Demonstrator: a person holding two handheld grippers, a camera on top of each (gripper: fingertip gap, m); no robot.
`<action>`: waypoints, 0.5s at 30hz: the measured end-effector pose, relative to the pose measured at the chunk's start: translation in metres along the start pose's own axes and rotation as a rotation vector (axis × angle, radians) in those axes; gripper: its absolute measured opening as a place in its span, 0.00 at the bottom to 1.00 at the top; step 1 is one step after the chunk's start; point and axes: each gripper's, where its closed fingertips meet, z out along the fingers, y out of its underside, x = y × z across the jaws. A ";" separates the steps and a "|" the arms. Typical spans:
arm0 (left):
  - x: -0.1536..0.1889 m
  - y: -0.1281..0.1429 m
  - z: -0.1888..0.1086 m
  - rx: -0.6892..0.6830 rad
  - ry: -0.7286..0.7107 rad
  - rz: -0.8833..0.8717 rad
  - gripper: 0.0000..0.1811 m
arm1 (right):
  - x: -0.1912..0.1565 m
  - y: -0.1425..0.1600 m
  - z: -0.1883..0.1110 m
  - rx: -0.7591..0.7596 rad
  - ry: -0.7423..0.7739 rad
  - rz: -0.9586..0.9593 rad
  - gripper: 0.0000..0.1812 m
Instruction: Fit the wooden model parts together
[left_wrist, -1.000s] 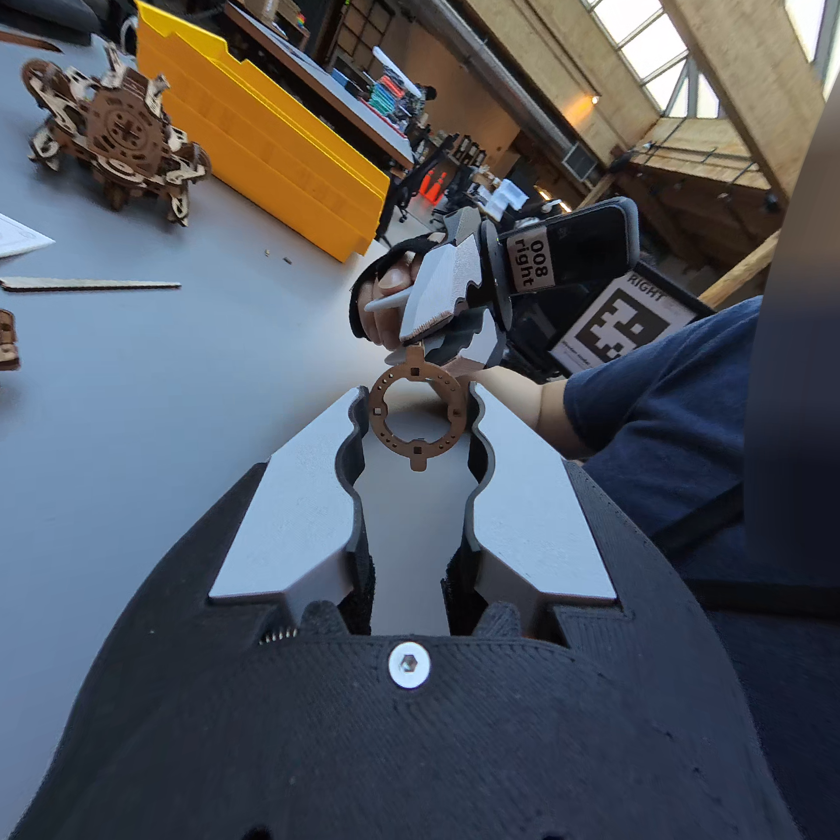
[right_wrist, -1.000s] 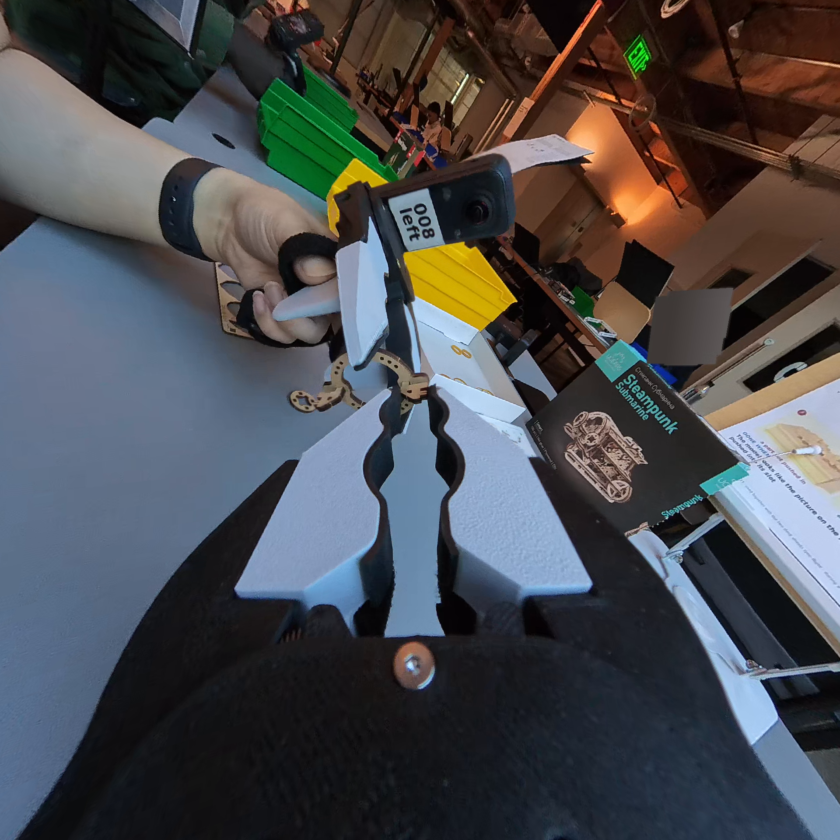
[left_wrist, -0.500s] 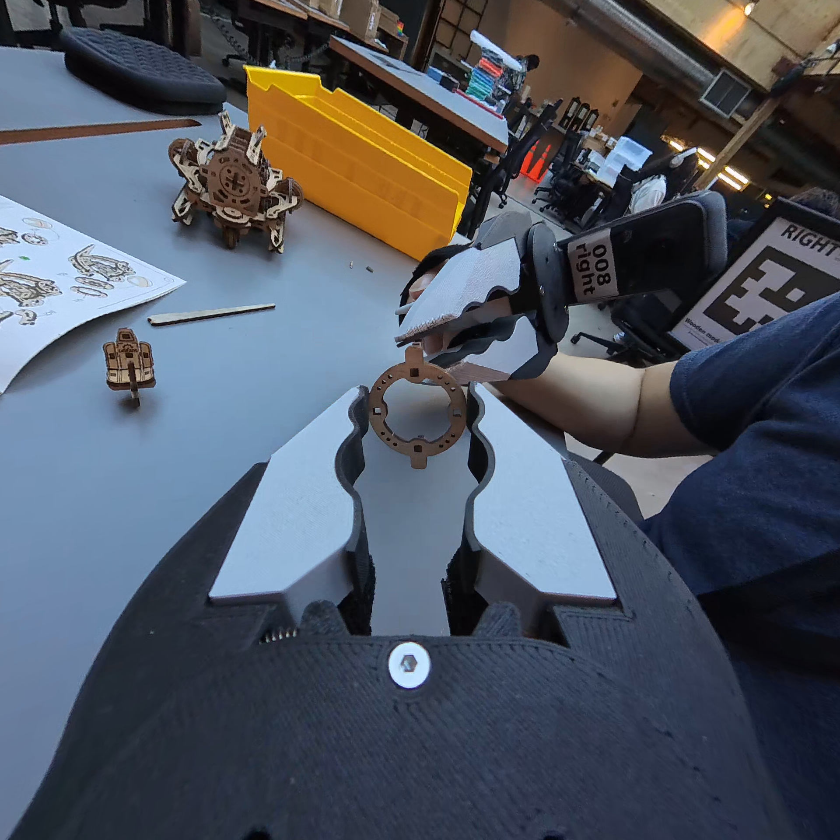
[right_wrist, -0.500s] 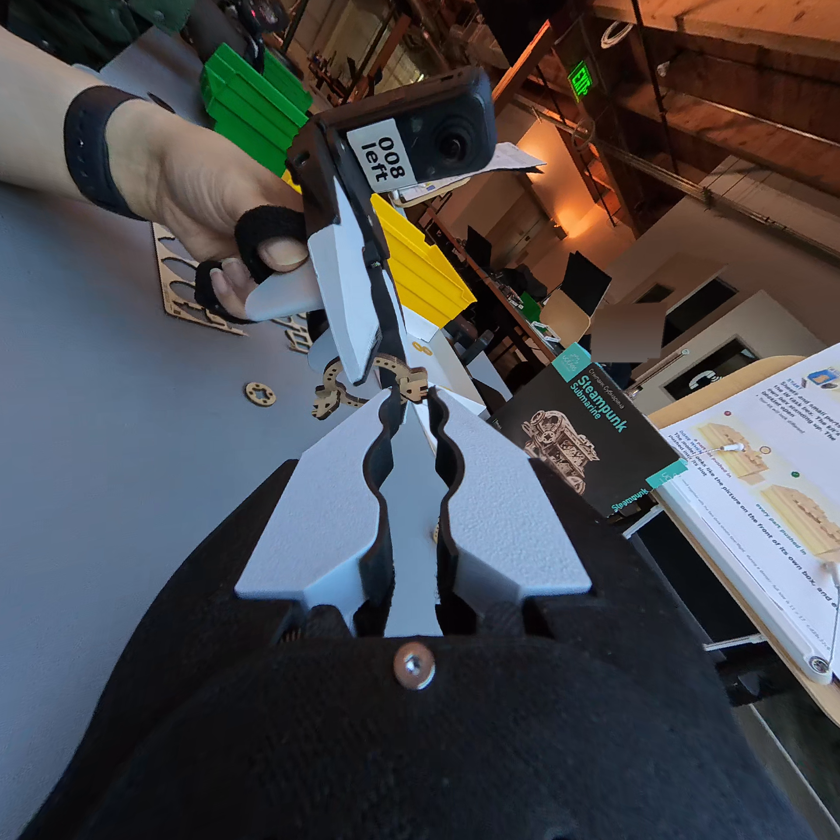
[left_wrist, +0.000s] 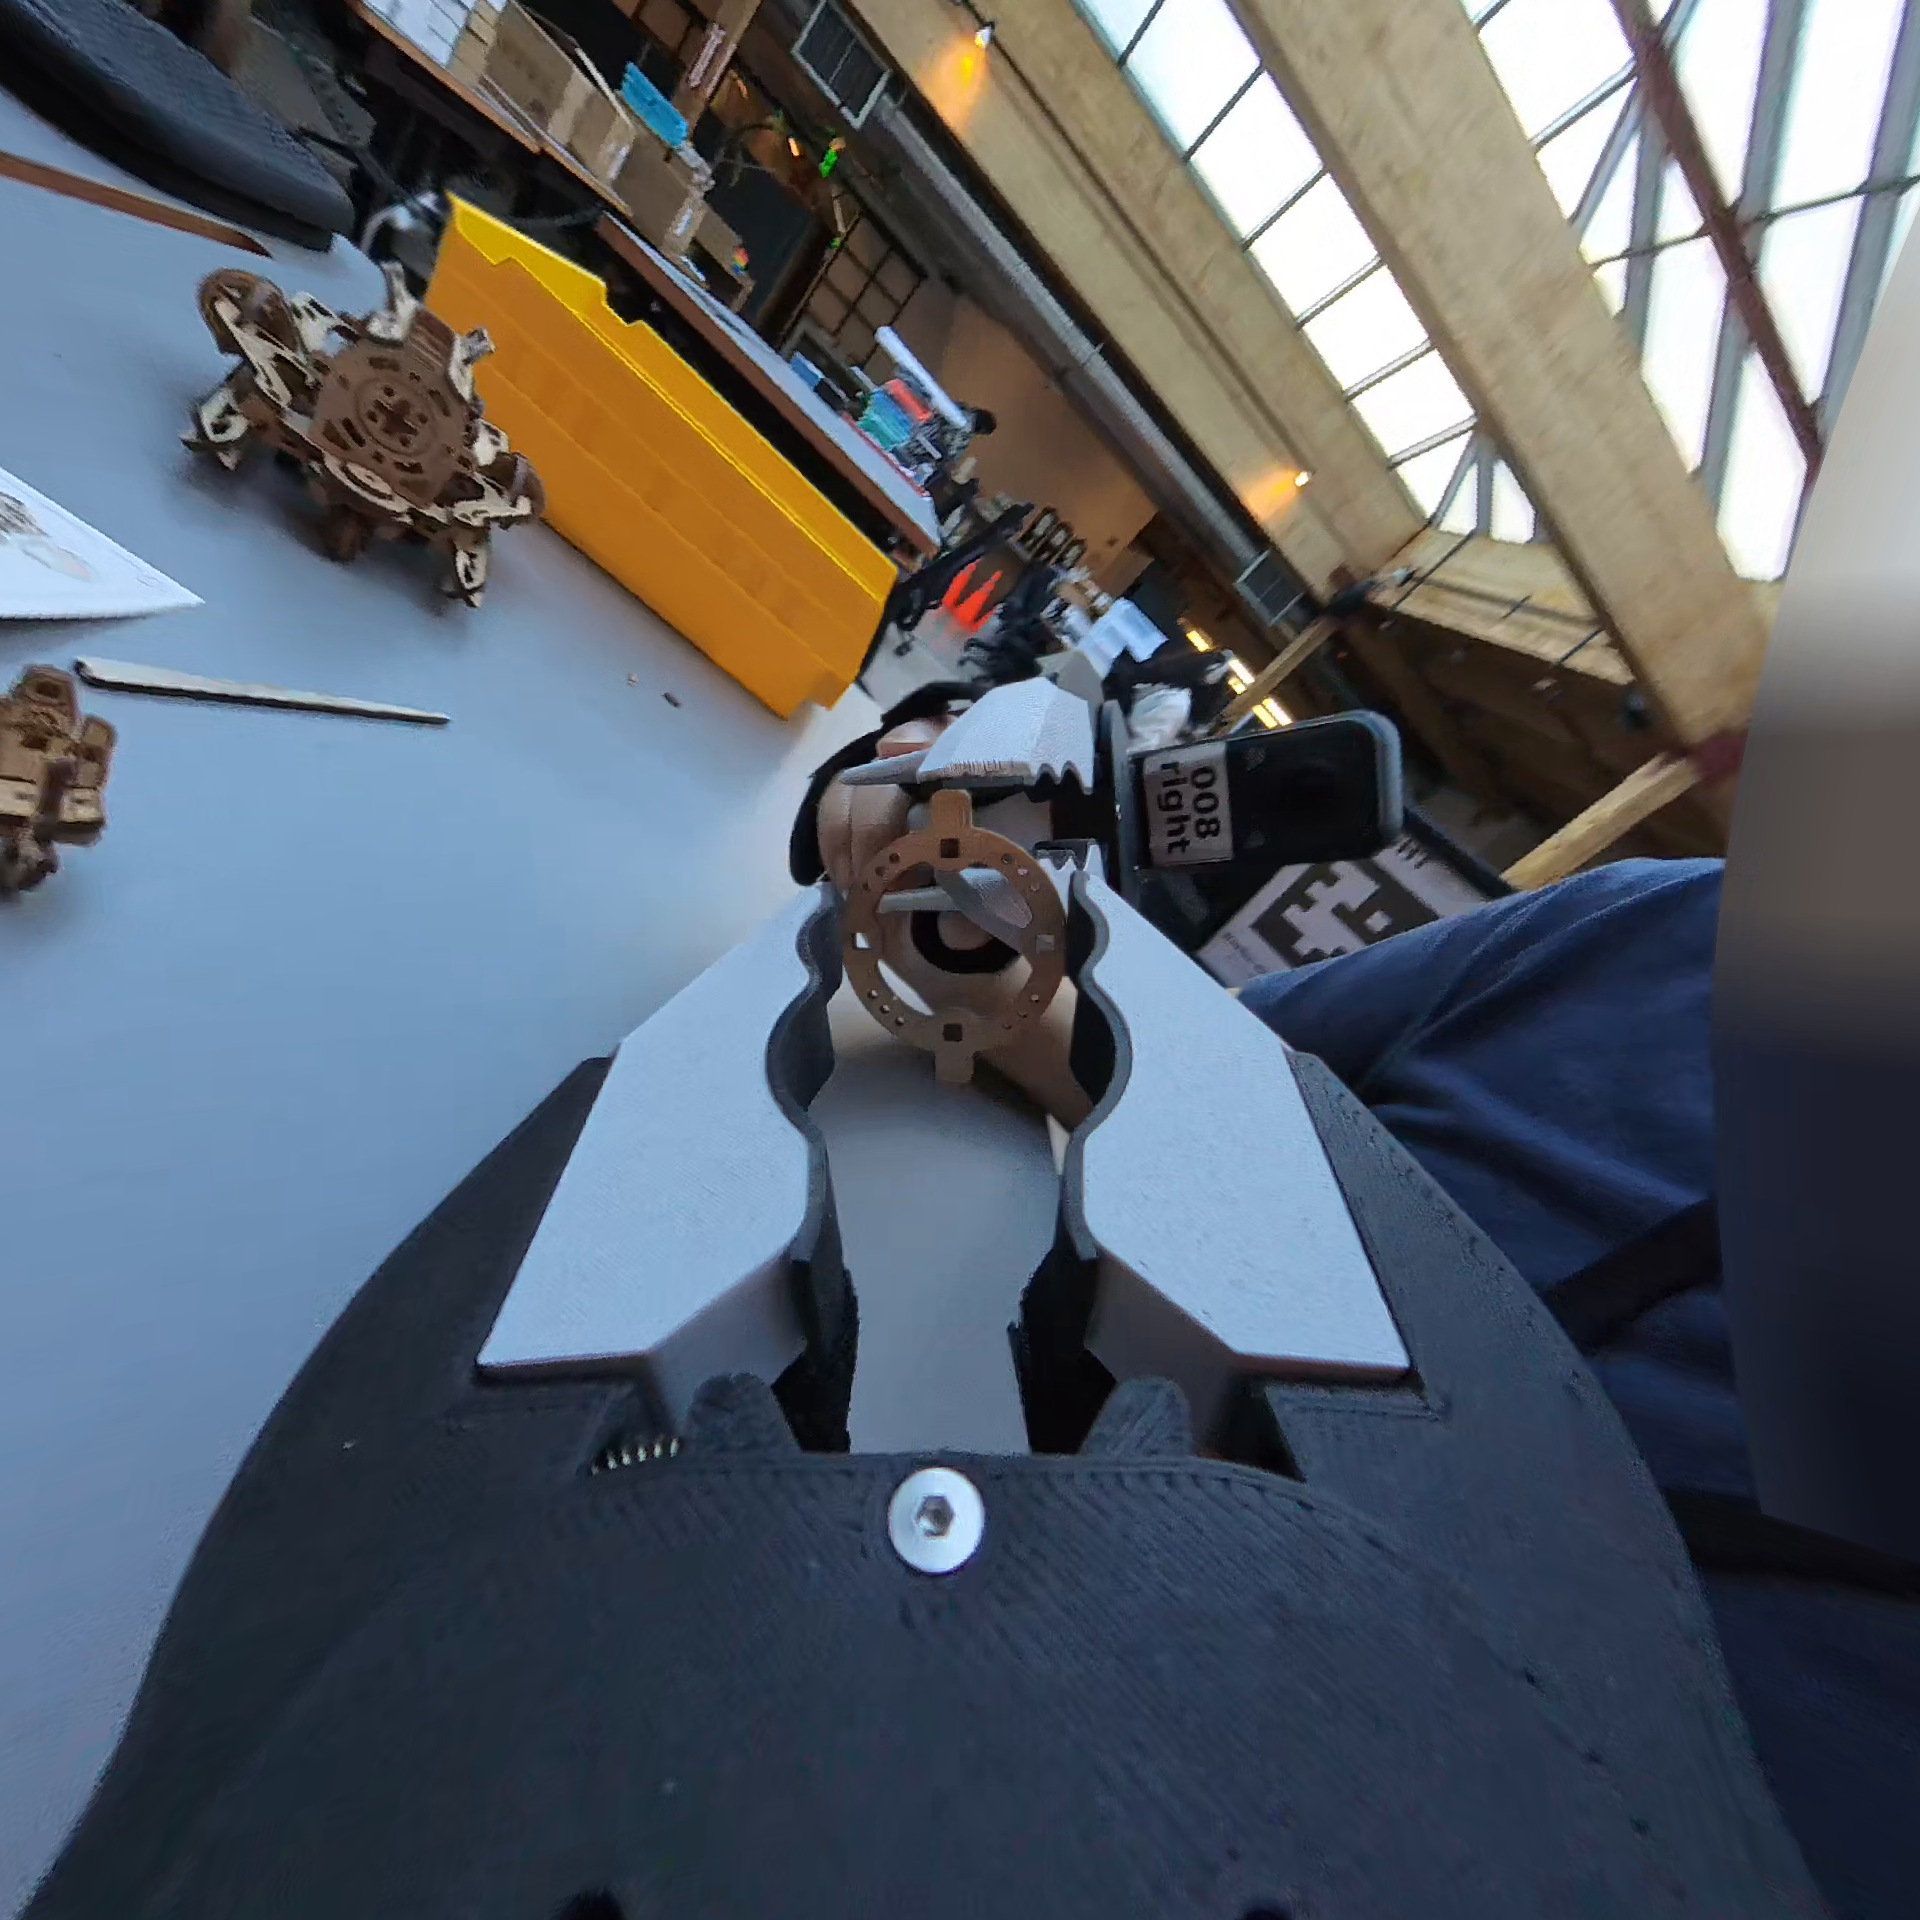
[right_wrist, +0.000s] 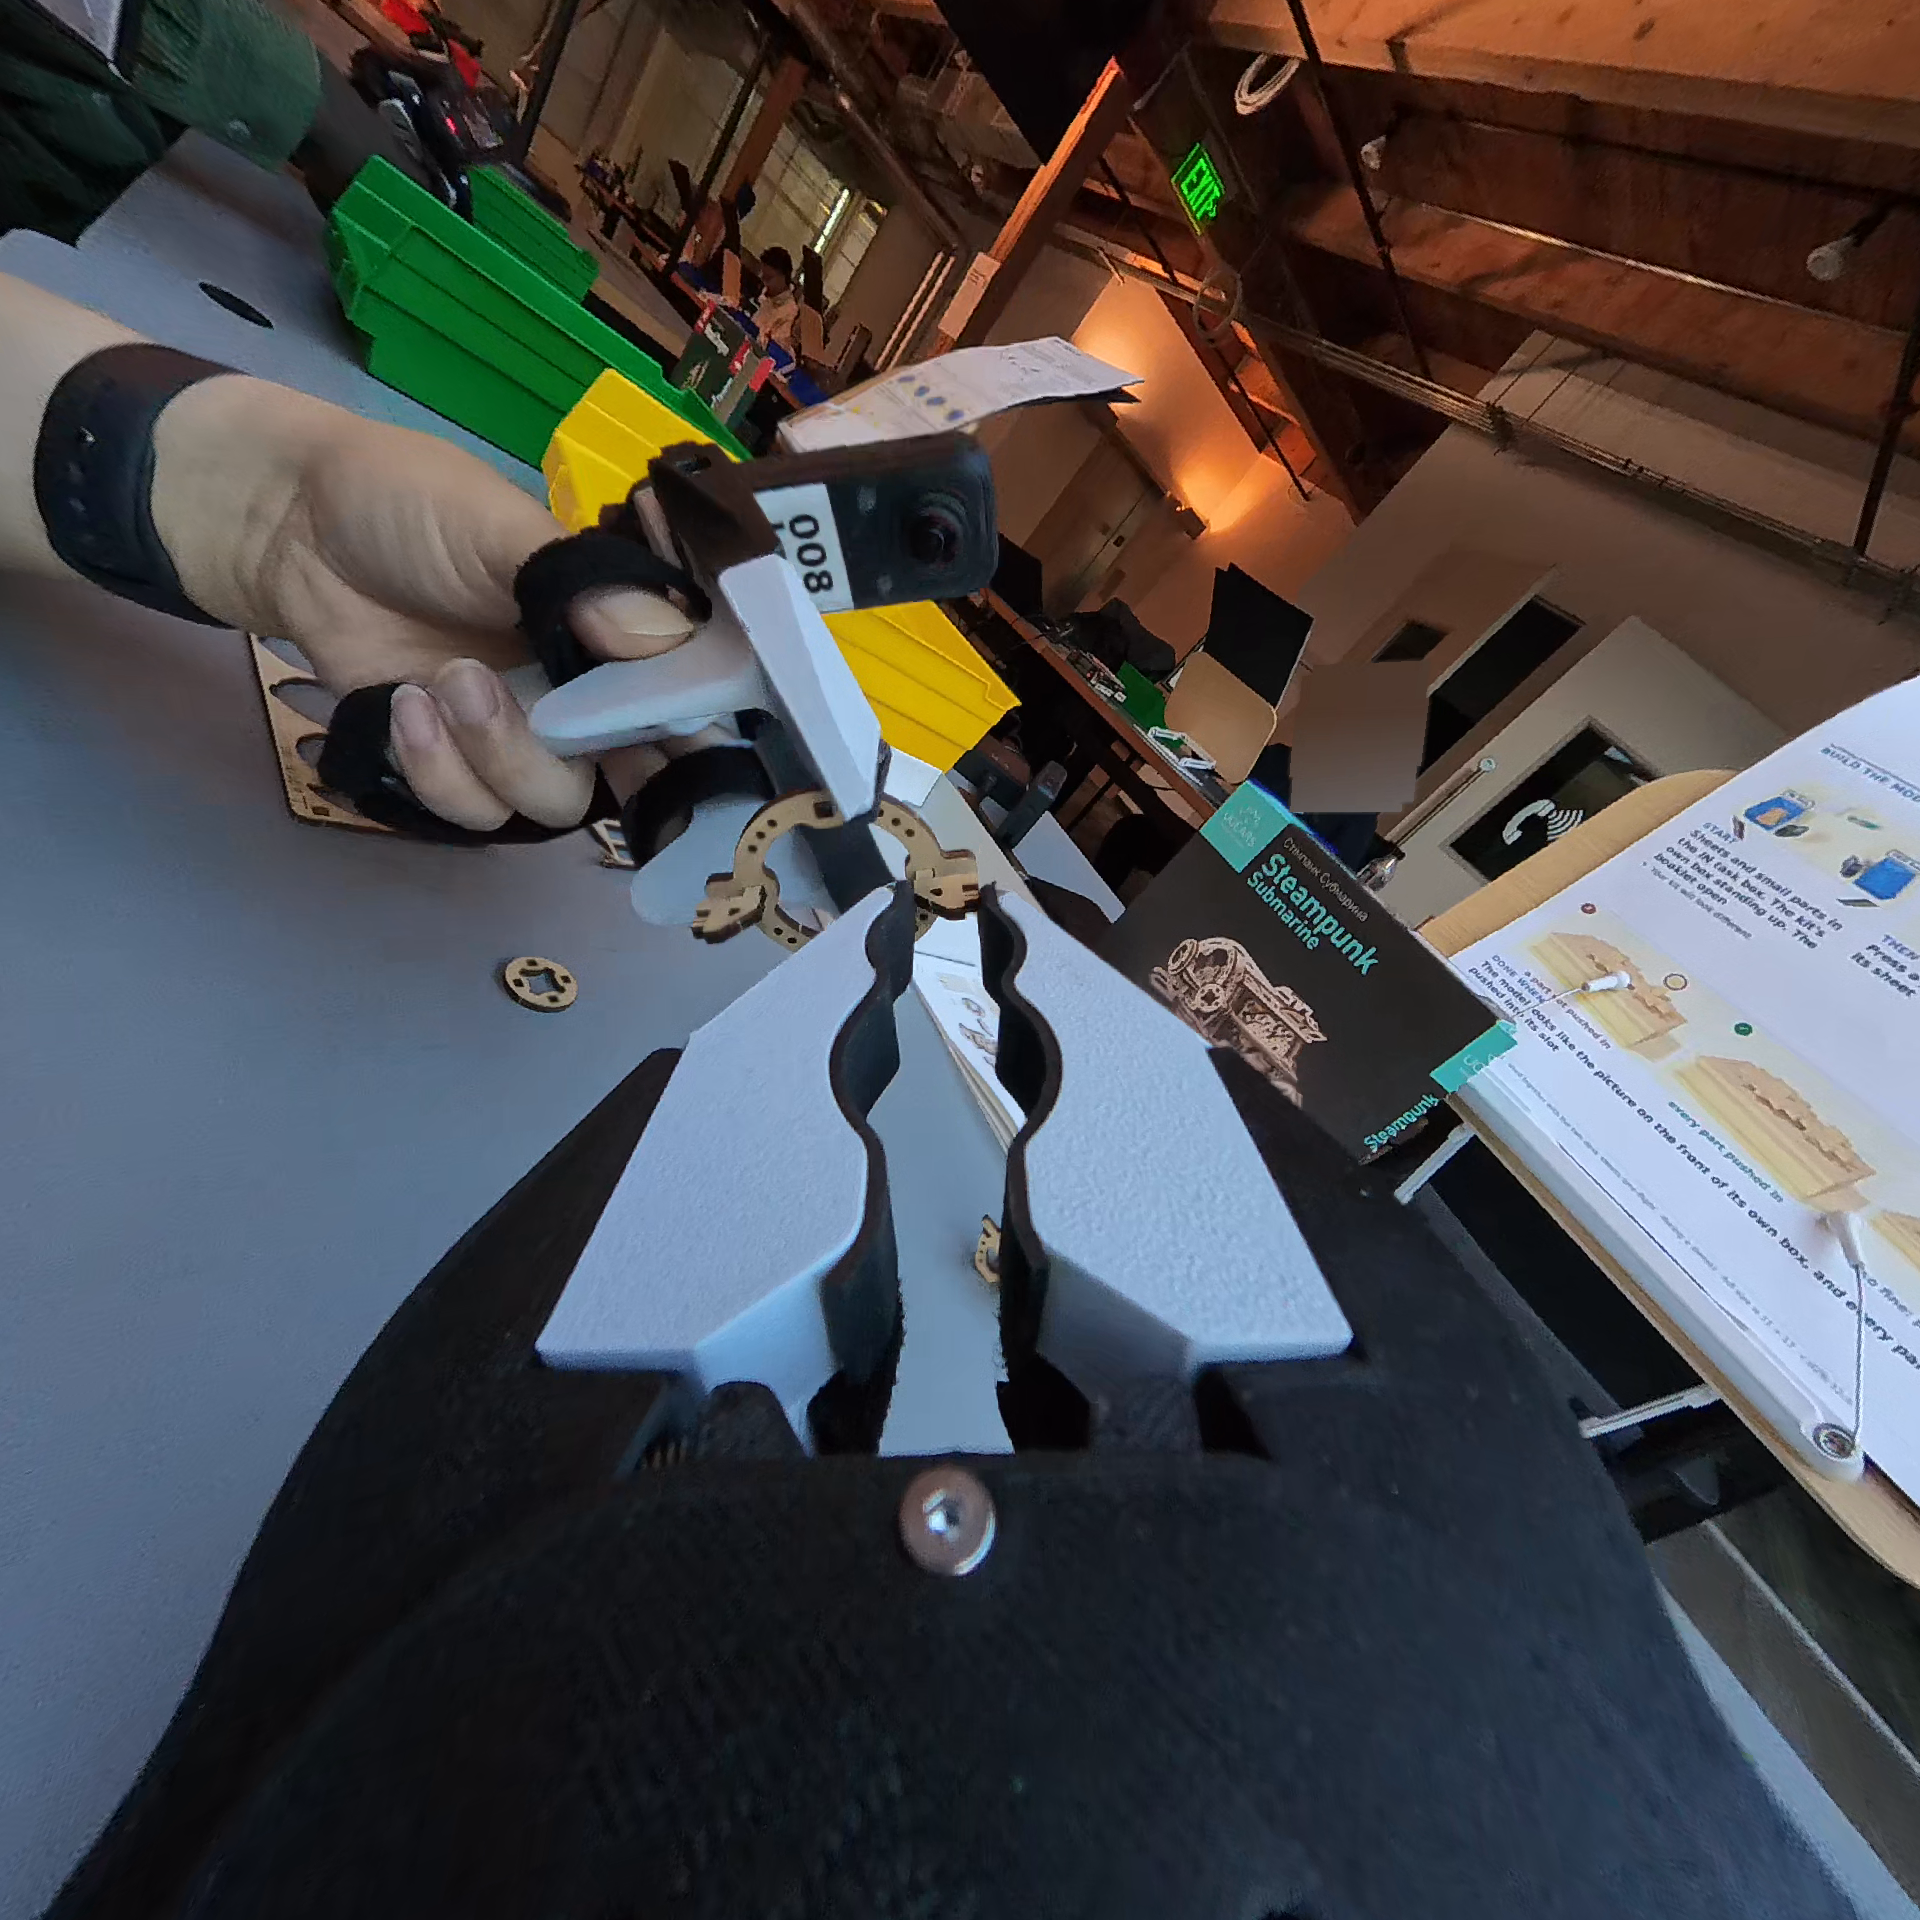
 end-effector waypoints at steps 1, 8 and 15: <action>-0.001 0.000 0.000 0.006 0.018 -0.031 0.23 | 0.000 0.001 0.000 -0.012 -0.003 0.006 0.06; -0.005 0.001 0.001 0.018 0.067 -0.109 0.23 | 0.000 0.006 -0.001 -0.033 -0.021 0.029 0.08; 0.002 -0.001 -0.006 0.016 0.183 -0.237 0.23 | -0.002 0.008 -0.011 -0.023 -0.168 0.143 0.17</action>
